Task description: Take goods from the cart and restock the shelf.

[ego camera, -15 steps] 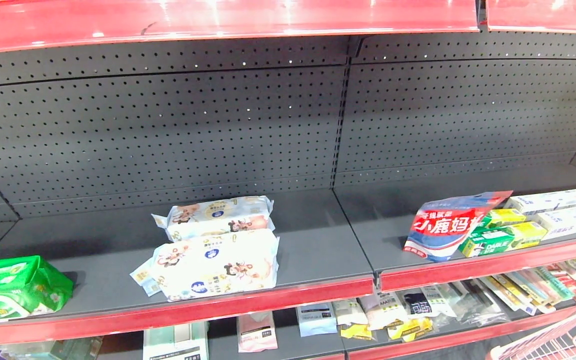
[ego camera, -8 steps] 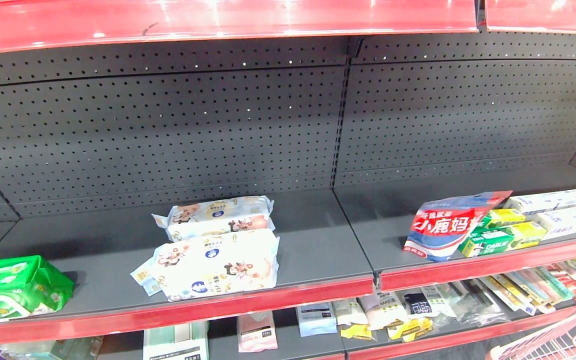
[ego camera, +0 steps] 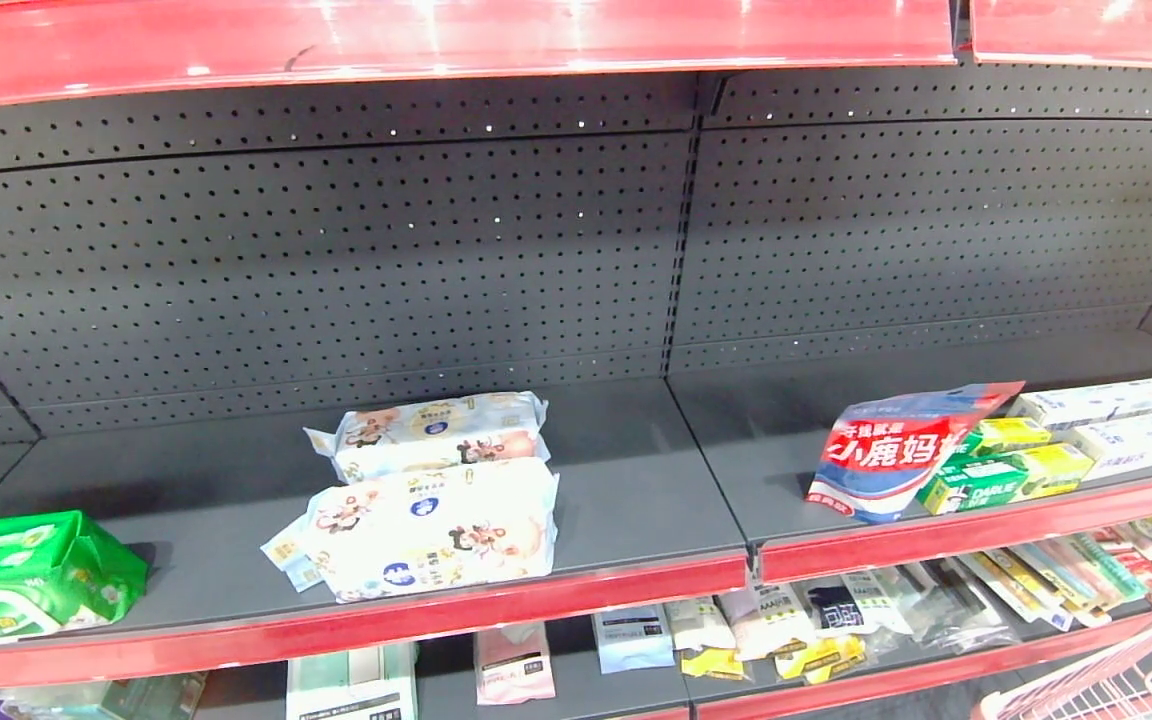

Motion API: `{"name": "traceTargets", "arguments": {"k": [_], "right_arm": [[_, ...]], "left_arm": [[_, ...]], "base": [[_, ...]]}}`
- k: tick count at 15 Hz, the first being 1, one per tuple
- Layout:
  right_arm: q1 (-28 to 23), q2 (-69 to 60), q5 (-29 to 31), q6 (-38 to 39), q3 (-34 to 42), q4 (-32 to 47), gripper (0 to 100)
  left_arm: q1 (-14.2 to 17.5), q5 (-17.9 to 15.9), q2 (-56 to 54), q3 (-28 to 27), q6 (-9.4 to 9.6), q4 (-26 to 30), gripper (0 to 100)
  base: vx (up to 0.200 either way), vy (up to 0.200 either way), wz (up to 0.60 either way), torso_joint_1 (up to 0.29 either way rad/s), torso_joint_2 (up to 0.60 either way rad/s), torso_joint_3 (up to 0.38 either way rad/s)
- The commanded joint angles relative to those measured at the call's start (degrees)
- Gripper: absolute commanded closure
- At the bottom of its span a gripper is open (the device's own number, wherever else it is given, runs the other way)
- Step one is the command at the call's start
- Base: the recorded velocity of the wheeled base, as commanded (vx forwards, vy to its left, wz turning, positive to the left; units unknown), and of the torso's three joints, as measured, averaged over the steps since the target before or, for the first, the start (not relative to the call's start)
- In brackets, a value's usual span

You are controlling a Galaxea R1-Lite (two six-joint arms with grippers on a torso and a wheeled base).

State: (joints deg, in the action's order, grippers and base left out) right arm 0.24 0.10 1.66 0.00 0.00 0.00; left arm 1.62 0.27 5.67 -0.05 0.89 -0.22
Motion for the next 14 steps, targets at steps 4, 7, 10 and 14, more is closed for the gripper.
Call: {"name": "traceTargets", "arguments": {"k": [4,7,10,14], "right_arm": [[0.0,0.1,-0.1,-0.2,0.0,0.0,0],[0.0,0.0,-0.1,-0.3,0.0,0.0,0],[0.0,0.0,-0.1,-0.2,0.0,0.0,0],[0.0,0.0,-0.1,-0.2,0.0,0.0,0]], "left_arm": [[4.4,-0.8,-0.1,0.0,-0.54,0.0,0],[3.4,-3.9,0.0,0.0,-0.63,0.1,0],[-2.8,-3.7,-2.2,0.0,-0.71,0.0,0],[-1.5,-2.4,-5.7,0.0,-0.8,0.0,0]], "base": [[0.0,0.0,0.0,0.0,0.0,0.0],[0.0,0.0,0.0,0.0,0.0,0.0],[0.0,0.0,0.0,0.0,0.0,0.0],[0.0,0.0,0.0,0.0,0.0,0.0]]}}
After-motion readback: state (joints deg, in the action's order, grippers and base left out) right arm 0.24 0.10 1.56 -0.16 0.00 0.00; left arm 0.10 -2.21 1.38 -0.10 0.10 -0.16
